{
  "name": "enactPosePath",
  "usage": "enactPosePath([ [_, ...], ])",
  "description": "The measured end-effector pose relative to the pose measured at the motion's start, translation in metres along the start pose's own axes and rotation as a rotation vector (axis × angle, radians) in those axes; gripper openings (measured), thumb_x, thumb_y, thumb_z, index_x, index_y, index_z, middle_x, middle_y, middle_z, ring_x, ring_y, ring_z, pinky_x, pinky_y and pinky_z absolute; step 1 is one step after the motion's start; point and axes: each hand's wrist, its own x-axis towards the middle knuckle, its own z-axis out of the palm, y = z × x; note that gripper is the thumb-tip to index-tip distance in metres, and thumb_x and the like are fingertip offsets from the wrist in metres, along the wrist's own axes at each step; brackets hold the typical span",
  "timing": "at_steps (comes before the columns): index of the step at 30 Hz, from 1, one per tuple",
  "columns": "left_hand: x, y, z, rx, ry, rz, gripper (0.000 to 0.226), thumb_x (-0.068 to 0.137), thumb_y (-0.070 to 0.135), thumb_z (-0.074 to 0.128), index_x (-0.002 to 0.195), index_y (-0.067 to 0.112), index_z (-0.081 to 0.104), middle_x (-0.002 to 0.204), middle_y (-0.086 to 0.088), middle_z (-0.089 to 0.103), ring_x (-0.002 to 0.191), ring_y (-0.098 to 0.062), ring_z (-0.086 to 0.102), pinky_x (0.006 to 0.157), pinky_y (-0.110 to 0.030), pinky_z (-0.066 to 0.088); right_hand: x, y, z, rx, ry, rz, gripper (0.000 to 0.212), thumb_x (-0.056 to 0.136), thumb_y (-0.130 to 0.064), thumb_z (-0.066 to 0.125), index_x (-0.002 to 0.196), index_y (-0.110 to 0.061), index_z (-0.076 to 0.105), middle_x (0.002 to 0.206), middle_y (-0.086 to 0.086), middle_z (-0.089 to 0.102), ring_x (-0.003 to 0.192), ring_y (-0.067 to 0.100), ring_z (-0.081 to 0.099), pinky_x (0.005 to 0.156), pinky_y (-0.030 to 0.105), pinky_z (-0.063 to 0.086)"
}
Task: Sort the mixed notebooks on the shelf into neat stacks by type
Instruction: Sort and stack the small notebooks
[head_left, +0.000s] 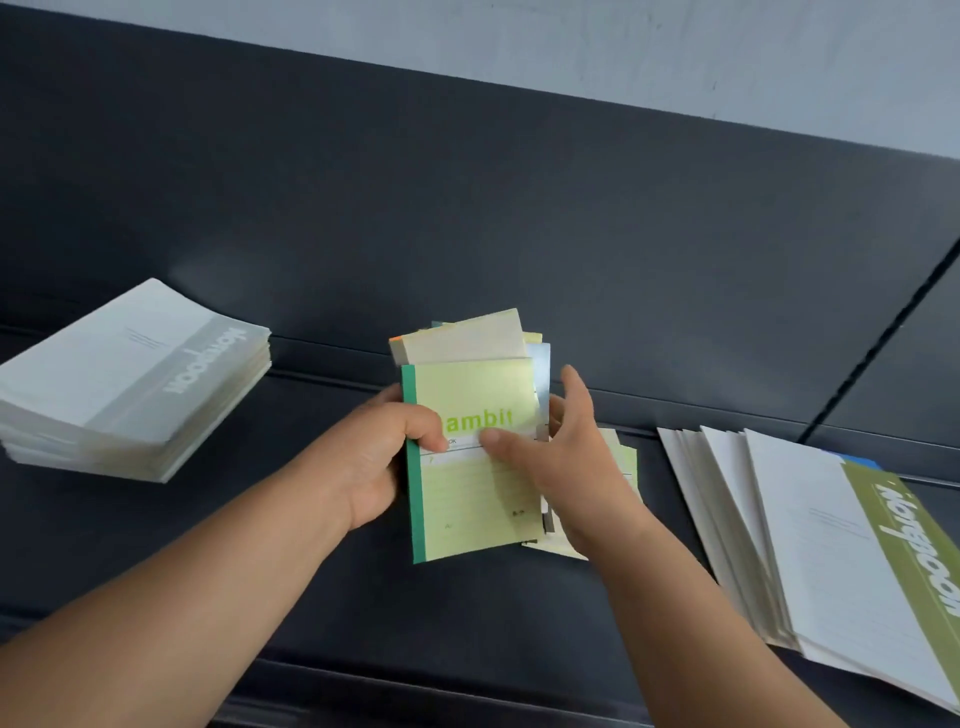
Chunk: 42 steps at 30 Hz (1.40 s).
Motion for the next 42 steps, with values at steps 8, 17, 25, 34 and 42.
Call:
enactPosePath([
  [8, -0.011, 0.002, -0.056, 0.133, -0.012, 0.148, 0.069, 0.046, -0.006, 0.056, 0.108, 0.024, 0.062, 0.104, -0.008, 0.070, 0.101, -0.026, 0.064, 0.083, -0.035, 0.050, 0.011, 0.017, 0.046, 0.161, -0.223, -0.100, 0.080, 0.063, -0.013, 0.087, 0.132, -0.011, 0.047, 0.118, 0.010, 0.070, 0.112, 0.030, 0.065, 0.092, 0.052, 0.054],
  [17, -0.015, 0.003, -0.081, 0.197, -0.118, 0.206, 0.108, 0.056, 0.000, 0.063, 0.143, 0.049, 0.022, 0.113, 0.017, 0.065, 0.103, 0.002, 0.060, 0.085, -0.017, 0.042, 0.000, 0.016, 0.073, 0.175, -0.305, -0.107, 0.127, 0.058, -0.028, 0.085, 0.152, -0.041, 0.000, 0.144, -0.015, 0.050, 0.129, 0.005, 0.050, 0.108, 0.034, 0.041],
  [25, -0.014, 0.011, -0.086, 0.214, -0.136, 0.260, 0.110, 0.061, 0.008, 0.064, 0.149, 0.047, 0.010, 0.137, 0.027, 0.032, 0.111, 0.025, 0.033, 0.100, -0.019, 0.028, -0.002, 0.003, 0.078, 0.170, -0.190, -0.140, 0.122, 0.059, -0.021, 0.086, 0.152, -0.043, 0.010, 0.146, -0.018, 0.042, 0.126, -0.001, 0.051, 0.104, 0.027, 0.044],
  [34, -0.010, 0.008, -0.086, 0.358, -0.157, 0.222, 0.102, 0.066, 0.012, 0.058, 0.145, 0.054, 0.010, 0.128, 0.026, 0.052, 0.120, 0.000, 0.049, 0.098, -0.025, 0.036, 0.006, 0.009, 0.088, 0.157, -0.104, -0.165, 0.069, 0.067, -0.013, 0.080, 0.127, -0.027, 0.048, 0.116, 0.000, 0.070, 0.110, 0.020, 0.065, 0.097, 0.042, 0.051],
  [42, -0.005, 0.006, -0.085, 0.428, -0.108, 0.210, 0.079, 0.079, 0.004, 0.057, 0.128, 0.056, 0.022, 0.119, 0.018, 0.058, 0.114, -0.006, 0.053, 0.087, -0.024, 0.040, 0.011, 0.012, 0.088, 0.167, -0.093, -0.148, 0.071, 0.065, -0.015, 0.082, 0.125, -0.029, 0.047, 0.117, 0.002, 0.069, 0.111, 0.022, 0.065, 0.100, 0.047, 0.050],
])
